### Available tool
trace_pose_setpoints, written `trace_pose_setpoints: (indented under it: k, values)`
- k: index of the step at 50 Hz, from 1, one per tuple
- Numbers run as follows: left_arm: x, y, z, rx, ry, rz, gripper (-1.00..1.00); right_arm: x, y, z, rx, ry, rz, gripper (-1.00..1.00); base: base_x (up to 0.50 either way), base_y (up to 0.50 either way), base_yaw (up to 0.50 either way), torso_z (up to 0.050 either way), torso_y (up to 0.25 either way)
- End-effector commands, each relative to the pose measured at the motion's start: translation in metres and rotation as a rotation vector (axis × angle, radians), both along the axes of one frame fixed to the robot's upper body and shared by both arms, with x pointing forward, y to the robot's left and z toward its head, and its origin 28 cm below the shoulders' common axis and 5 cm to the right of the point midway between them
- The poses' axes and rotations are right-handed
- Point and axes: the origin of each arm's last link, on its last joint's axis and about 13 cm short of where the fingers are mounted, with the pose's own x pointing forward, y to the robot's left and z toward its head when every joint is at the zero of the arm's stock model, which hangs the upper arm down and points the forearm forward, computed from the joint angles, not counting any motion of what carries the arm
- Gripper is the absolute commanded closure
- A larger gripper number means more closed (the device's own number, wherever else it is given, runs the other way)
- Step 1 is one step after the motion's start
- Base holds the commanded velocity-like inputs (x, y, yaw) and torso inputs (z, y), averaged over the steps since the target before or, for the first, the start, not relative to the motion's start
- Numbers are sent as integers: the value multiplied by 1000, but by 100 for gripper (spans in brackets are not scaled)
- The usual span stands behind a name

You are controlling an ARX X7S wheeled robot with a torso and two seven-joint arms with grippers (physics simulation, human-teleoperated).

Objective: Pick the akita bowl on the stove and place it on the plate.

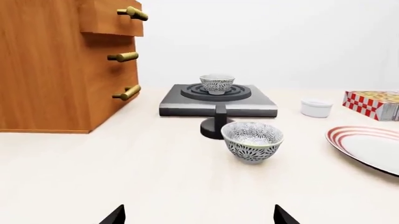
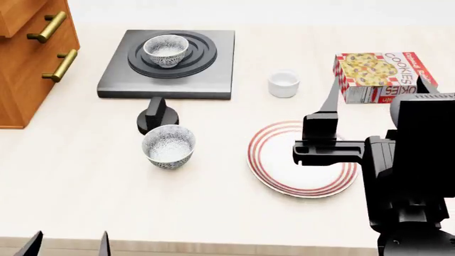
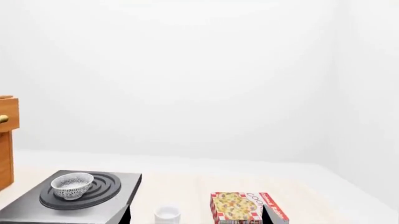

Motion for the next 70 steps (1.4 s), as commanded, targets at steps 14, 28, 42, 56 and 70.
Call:
trace_pose_setpoints:
  k: [14, 28, 42, 56, 70]
  values:
    - [49, -1, 67, 64, -50, -18, -100, 0, 0, -1, -4, 1, 3, -100, 0, 0, 0, 0, 0]
    - [85, -1, 100, 130, -44, -21, -100, 0, 0, -1, 0, 1, 3, -100, 0, 0, 0, 0, 0]
    - [109, -1, 114, 112, -8, -4, -100, 0, 0, -1, -2, 1, 2, -100, 0, 0, 0, 0, 0]
    - [108, 0, 116, 122, 4, -4, -100, 0, 0, -1, -5, -1, 6, -100, 0, 0, 0, 0, 0]
    - [107, 0, 118, 125, -1, -14, -100, -1, 0, -1, 4, 7, 9, -100, 0, -34, 0, 0, 0]
